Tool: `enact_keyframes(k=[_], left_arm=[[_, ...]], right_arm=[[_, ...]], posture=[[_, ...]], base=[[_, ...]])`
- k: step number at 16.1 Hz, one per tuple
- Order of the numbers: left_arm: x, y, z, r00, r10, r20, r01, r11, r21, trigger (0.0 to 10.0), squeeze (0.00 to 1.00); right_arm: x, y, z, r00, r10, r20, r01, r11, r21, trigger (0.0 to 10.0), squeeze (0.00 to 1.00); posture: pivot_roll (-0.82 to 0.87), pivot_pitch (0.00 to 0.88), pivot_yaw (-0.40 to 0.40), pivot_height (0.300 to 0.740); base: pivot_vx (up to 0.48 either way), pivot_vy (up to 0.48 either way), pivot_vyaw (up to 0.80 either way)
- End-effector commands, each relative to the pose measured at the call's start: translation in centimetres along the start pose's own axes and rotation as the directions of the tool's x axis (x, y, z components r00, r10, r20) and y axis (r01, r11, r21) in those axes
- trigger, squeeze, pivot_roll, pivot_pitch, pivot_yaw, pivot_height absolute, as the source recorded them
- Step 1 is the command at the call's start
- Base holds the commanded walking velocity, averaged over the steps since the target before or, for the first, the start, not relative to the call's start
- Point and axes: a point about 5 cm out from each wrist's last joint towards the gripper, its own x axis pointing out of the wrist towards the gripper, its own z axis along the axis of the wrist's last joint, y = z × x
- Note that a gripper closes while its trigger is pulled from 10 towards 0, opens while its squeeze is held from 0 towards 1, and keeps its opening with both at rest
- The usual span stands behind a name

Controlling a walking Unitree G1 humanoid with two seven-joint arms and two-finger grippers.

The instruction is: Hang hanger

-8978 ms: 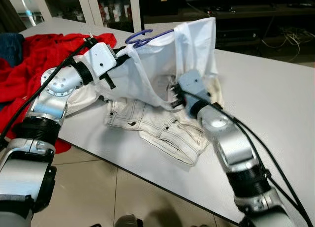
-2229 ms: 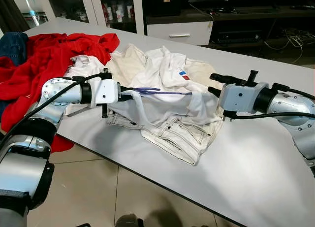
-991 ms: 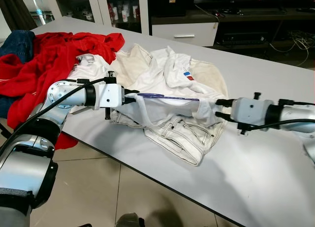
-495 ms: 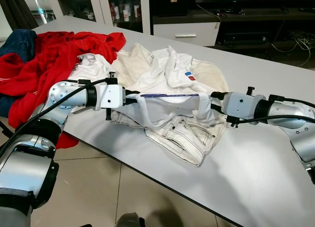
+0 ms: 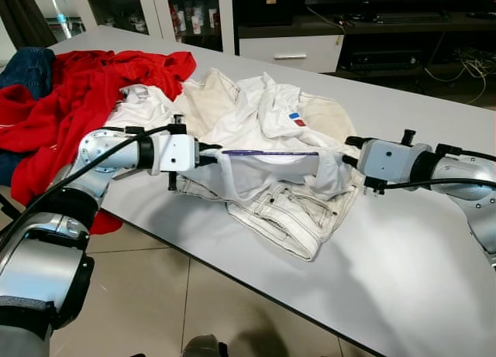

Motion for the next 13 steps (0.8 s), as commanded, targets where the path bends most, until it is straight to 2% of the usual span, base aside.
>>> enact_keyframes(k=[1, 4, 6, 9, 12, 13], left_arm=[[0.1, 0.3, 0.3, 1.000, 0.002, 0.004, -0.002, 1.000, 0.018, 10.0, 0.00], [0.2, 0.3, 0.3, 1.000, 0.004, 0.010, -0.004, 1.000, 0.016, 10.0, 0.00], [0.2, 0.2, 0.3, 1.000, 0.003, 0.009, -0.003, 1.000, 0.013, 10.0, 0.00], [0.3, 0.3, 0.3, 1.000, 0.005, 0.009, -0.005, 1.000, 0.011, 10.0, 0.00], [0.3, 0.3, 0.3, 1.000, 0.008, 0.010, -0.008, 1.000, 0.011, 10.0, 0.00], [0.4, 0.3, 0.2, 1.000, 0.017, 0.003, -0.017, 1.000, 0.001, 10.0, 0.00]], right_arm=[[0.3, -0.2, 1.0, 0.999, -0.008, 0.036, 0.010, 0.999, -0.054, 10.0, 0.00], [0.3, -0.4, 2.7, 0.991, -0.028, 0.130, 0.039, 0.996, -0.085, 10.0, 0.00], [0.3, -0.5, 3.1, 0.987, -0.037, 0.155, 0.053, 0.994, -0.096, 10.0, 0.00], [0.4, -0.9, 4.8, 0.969, -0.069, 0.238, 0.091, 0.992, -0.082, 10.0, 0.00], [0.7, -0.6, 5.4, 0.962, -0.072, 0.263, 0.096, 0.992, -0.080, 10.0, 0.00], [0.8, -0.3, 5.1, 0.967, -0.071, 0.243, 0.089, 0.994, -0.062, 10.0, 0.00]], posture=[[0.14, 0.000, 0.050, 0.740], [0.14, 0.000, 0.050, 0.740], [0.14, 0.000, 0.050, 0.740], [0.14, 0.000, 0.050, 0.740], [0.14, 0.000, 0.050, 0.740], [0.14, 0.000, 0.049, 0.740]], base=[[0.000, 0.000, 0.00], [0.000, 0.000, 0.00], [0.000, 0.000, 0.00], [0.000, 0.000, 0.00], [0.000, 0.000, 0.00], [0.000, 0.000, 0.00]])
